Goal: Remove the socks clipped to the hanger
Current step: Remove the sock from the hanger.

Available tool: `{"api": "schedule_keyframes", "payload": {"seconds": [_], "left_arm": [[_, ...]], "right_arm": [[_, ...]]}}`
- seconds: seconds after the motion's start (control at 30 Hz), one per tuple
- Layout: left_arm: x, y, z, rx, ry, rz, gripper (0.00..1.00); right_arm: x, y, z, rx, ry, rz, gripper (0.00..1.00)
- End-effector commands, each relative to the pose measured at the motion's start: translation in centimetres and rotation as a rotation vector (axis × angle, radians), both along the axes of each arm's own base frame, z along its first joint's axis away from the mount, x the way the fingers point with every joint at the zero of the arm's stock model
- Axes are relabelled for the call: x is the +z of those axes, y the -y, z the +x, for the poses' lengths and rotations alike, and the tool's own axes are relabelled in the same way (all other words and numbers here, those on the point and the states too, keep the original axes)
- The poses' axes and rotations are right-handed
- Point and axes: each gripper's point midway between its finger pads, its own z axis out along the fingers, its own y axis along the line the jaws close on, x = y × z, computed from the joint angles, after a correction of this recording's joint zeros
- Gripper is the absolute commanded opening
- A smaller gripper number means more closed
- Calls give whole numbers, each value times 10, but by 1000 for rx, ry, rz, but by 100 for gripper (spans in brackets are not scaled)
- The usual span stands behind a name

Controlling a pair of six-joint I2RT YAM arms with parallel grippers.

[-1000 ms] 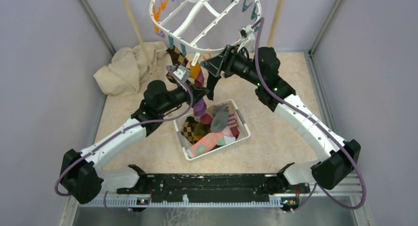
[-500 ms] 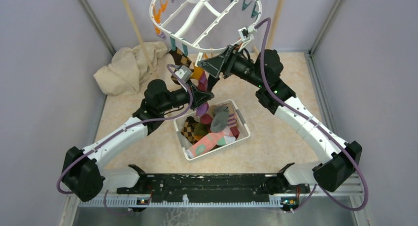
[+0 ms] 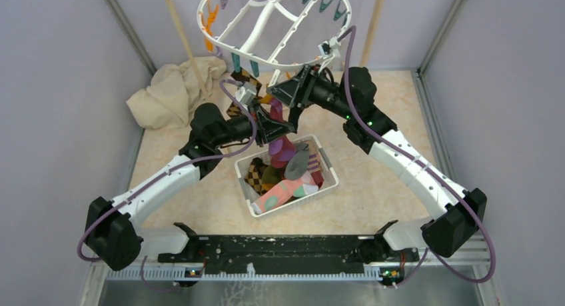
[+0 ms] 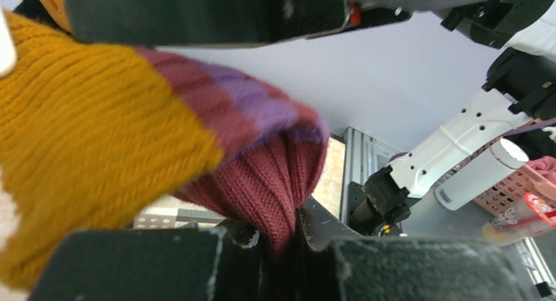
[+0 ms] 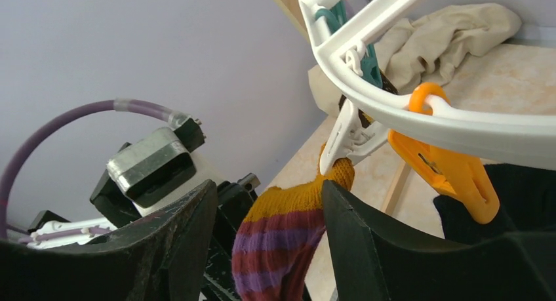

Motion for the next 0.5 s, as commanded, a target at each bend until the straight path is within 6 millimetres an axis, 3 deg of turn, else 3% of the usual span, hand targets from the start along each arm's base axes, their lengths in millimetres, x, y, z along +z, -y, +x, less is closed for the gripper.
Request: {"api": "schedule_keyframes", "payload": {"seconds": [0.0, 0.47], "left_arm": [[13, 3, -11, -78, 12, -61, 7], [2, 3, -21, -120, -20, -74, 8]], "right_arm": [[19, 10, -3, -51, 50, -6, 63], [21, 15, 16, -143, 70, 2, 67]]}}
